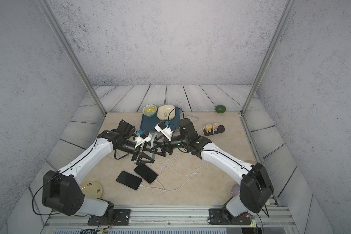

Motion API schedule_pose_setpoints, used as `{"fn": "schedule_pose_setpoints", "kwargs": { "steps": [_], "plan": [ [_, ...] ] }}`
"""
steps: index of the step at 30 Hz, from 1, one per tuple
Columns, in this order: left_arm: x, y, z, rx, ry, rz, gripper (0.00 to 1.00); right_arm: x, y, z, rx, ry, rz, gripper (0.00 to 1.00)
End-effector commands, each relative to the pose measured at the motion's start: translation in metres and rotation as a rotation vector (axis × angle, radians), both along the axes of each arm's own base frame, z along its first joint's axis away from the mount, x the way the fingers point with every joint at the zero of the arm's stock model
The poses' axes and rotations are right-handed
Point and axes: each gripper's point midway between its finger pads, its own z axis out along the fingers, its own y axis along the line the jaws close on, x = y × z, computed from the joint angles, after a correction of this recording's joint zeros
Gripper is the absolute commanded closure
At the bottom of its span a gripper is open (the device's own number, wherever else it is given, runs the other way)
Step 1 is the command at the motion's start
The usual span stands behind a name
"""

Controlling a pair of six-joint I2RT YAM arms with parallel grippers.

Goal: Unplug the charging cable from the phone
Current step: Place the phone at the center of the board.

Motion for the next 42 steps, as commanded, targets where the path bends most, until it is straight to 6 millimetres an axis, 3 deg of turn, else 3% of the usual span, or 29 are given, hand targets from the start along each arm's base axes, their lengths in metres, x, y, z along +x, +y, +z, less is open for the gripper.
{"fn": "schedule_pose_setpoints", "kwargs": {
  "steps": [1,7,11,16,23,31,42],
  "plan": [
    [-0.001,0.006,0.004,0.029,-0.063,0.025,0.03,0.007,-0.017,-0.007,-0.058,0.061,-0.063,0.54],
    [0.001,0.014,0.002,0.041,-0.098,0.063,0.02,0.027,-0.053,-0.051,-0.29,0.19,-0.251,0.56],
    [0.006,0.021,0.001,0.049,-0.086,0.092,0.02,0.041,-0.095,-0.094,-0.568,0.332,-0.432,0.56],
    [0.019,0.027,0.005,0.027,-0.07,0.152,0.02,0.047,-0.132,-0.134,-0.818,0.433,-0.484,0.61],
    [0.037,0.033,0.012,0.045,-0.077,0.24,0.02,0.072,-0.172,-0.175,-1.073,0.464,-0.59,0.61],
    [0.056,0.046,0.003,0.1,-0.074,0.339,0.02,0.089,-0.184,-0.215,-1.234,0.491,-0.617,0.61],
    [0.063,0.054,0.005,0.119,-0.082,0.373,0.02,0.101,-0.181,-0.247,-1.29,0.511,-0.611,0.53]
  ]
}}
